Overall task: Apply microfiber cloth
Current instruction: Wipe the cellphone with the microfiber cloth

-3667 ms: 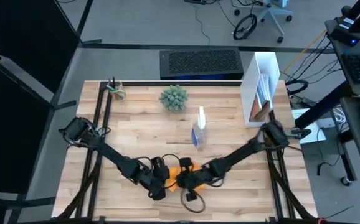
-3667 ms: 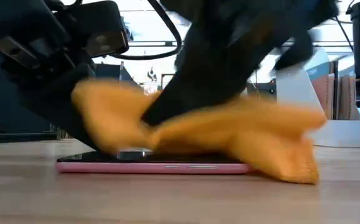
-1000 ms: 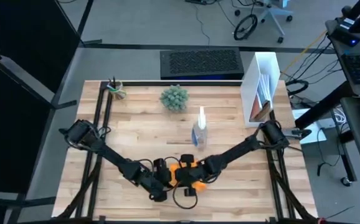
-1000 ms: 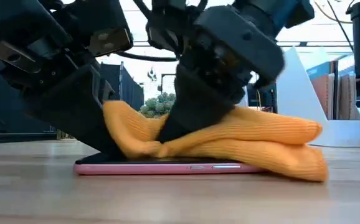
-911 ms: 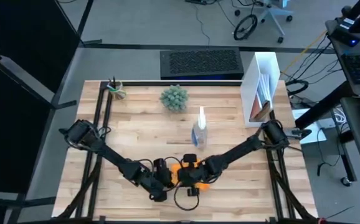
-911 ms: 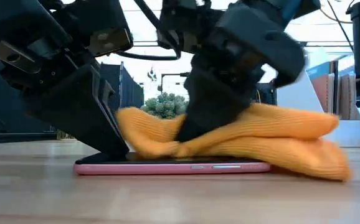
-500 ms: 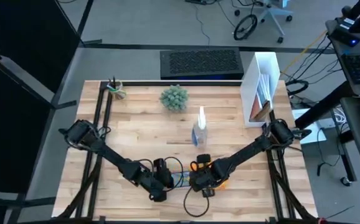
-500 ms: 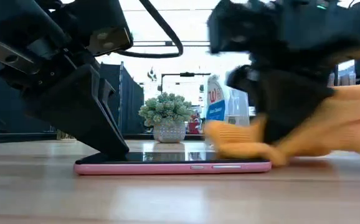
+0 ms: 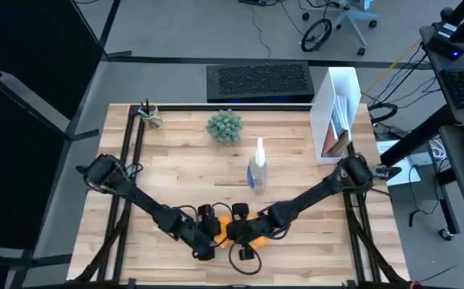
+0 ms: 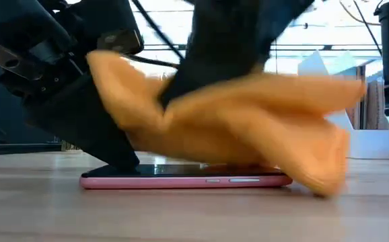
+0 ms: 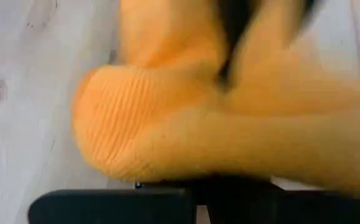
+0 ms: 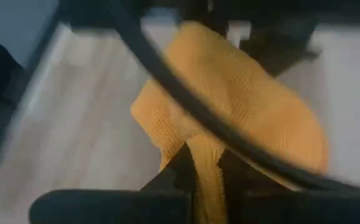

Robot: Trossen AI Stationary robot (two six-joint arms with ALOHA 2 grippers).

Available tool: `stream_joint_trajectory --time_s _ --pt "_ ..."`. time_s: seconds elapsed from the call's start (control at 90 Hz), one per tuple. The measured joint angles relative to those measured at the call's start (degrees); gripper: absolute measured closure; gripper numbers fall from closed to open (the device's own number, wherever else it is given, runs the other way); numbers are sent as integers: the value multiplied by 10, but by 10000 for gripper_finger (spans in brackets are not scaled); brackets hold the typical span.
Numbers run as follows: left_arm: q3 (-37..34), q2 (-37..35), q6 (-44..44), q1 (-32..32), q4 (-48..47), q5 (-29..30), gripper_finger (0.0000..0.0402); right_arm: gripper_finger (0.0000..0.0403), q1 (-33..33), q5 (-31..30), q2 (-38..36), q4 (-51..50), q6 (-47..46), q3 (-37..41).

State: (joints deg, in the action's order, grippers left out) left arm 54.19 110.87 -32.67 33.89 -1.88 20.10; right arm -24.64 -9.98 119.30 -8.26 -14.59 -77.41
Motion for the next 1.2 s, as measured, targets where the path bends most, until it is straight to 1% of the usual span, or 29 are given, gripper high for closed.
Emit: stream_joint_trajectory --time_s 0.156,0.233,0.5,0.611,0.767,0.822,0.922,1.0,1.089,1.2 --pt "0 0 0 0 1 0 402 394 -1 17 19 -28 -14 -5" --pt "0 0 0 0 1 0 402 394 -9 15 18 -69 -23 -7" --pt "0 0 1 3 2 0 402 394 -42 17 -7 -225 -43 -7" --pt "0 0 1 3 2 0 402 394 -51 18 -17 -270 -52 -6" --pt "0 0 1 3 2 0 402 394 -57 40 -45 -335 -71 1" --pt "0 0 1 3 2 0 402 394 -58 28 -60 -355 -72 5" --pt "0 0 1 3 2 0 402 394 -52 -28 -93 -334 -72 0" --pt "0 0 1 3 2 0 402 394 -43 -63 -100 -290 -62 0" --pt "0 0 1 3 3 0 402 394 -28 -67 -89 -214 -39 2" --pt "0 0 1 3 3 0 402 394 -12 -51 -68 -123 -8 2"
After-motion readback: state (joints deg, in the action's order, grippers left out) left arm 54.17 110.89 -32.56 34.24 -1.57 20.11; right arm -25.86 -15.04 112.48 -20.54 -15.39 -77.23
